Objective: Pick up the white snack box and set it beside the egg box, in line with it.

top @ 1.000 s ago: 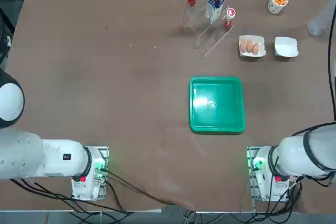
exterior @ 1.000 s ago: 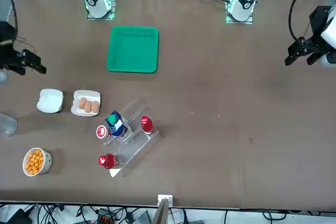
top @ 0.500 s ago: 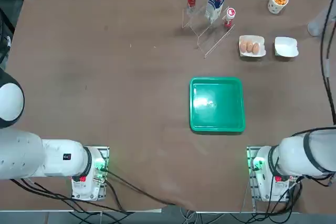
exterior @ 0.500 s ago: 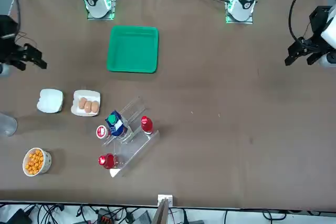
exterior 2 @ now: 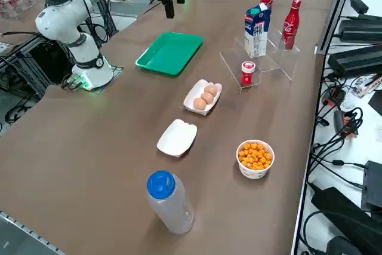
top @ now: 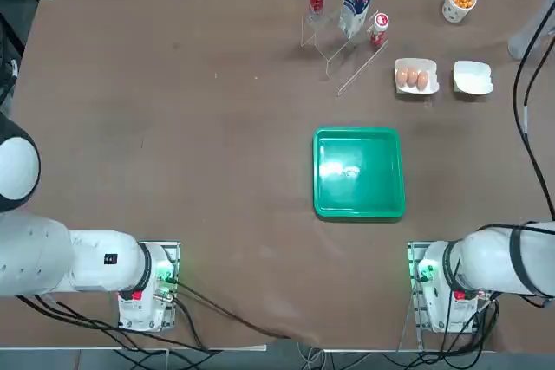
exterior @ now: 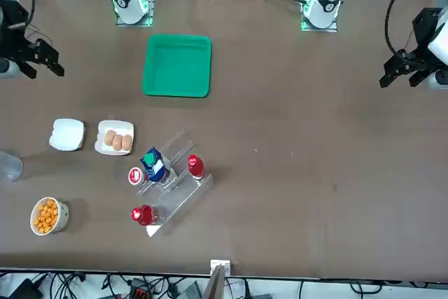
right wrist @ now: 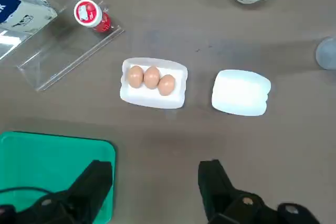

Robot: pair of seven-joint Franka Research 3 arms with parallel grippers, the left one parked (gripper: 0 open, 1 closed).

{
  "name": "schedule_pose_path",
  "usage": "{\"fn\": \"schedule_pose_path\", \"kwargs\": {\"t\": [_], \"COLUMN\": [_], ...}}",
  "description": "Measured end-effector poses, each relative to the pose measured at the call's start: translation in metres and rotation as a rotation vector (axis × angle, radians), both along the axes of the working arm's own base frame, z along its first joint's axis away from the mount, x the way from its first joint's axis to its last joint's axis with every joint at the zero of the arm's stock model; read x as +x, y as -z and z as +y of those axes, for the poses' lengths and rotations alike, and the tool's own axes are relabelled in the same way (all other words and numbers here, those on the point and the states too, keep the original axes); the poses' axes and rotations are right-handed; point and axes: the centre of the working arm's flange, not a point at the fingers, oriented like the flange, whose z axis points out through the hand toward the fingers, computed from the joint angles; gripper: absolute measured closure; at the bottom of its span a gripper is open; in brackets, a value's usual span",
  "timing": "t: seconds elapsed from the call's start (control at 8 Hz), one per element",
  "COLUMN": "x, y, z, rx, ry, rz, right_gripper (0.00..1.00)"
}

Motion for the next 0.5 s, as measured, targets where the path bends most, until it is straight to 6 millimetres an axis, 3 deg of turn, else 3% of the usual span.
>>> {"fn": "schedule_pose_path", "kwargs": {"t": [0.5], "x": [0.0079], "y": [0.0123], "z": [0.0092], "rx": [-0.002], "ry": [-0.016], "rz": [0.014], "right_gripper": [0.0]}}
